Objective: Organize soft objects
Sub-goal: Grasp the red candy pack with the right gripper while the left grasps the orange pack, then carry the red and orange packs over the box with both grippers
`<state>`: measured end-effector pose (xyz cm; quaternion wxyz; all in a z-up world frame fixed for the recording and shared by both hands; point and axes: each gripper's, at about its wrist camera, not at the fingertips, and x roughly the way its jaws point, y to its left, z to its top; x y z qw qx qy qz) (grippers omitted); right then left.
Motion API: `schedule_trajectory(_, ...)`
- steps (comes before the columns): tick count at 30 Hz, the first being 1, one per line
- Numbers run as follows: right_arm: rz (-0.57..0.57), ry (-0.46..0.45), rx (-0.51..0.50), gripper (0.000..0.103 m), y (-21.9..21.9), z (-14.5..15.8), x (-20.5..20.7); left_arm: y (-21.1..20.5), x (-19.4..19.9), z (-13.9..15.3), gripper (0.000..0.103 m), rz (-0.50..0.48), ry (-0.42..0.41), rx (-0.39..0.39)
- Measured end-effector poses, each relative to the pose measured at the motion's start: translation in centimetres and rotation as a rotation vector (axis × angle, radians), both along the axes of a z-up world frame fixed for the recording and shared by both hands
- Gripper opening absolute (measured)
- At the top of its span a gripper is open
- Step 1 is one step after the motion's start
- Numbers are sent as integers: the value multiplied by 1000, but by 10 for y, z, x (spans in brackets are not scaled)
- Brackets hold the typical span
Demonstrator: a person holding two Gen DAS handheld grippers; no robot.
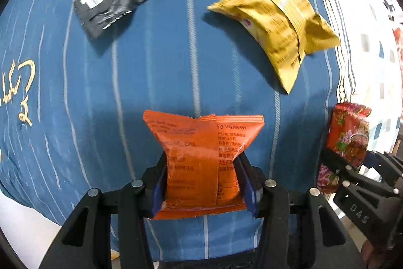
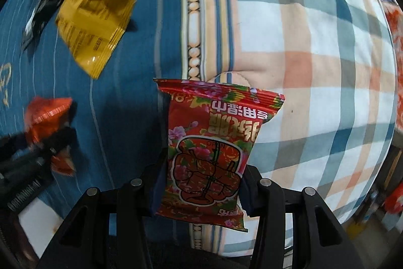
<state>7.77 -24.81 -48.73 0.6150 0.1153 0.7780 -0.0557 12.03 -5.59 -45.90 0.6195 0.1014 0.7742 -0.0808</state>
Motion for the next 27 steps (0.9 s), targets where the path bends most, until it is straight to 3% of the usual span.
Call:
schedule_trajectory(4, -111, 9, 25, 52, -6, -6, 2, -16, -5, -3, 47, -18, -9, 13)
schedule_trajectory(7, -129, 0, 3, 52, -10, -5, 5, -12, -7, -10, 47, -6, -3, 12)
schedule_trajectory(11, -94, -2, -45, 49, 4, 3, 15, -10, -4, -7, 47, -3, -6, 14)
schedule_trajectory(14, -42, -6, -58, 45, 26, 8, 18, -1, 20, -5, 45, 9, -7, 2)
schedule_trajectory(16, -16, -18, -58, 44, 35, 16, 18, -2, 16, 9, 45, 22, -18, -13)
schedule_trajectory(21, 34, -116, -61, 44, 68, 62, 23, -5, 21, 43, 45, 3, -89, -33)
schedule_trajectory(27, 55, -246, -56, 44, 75, 135, 27, -8, 33, 108, 45, 2, -211, -80)
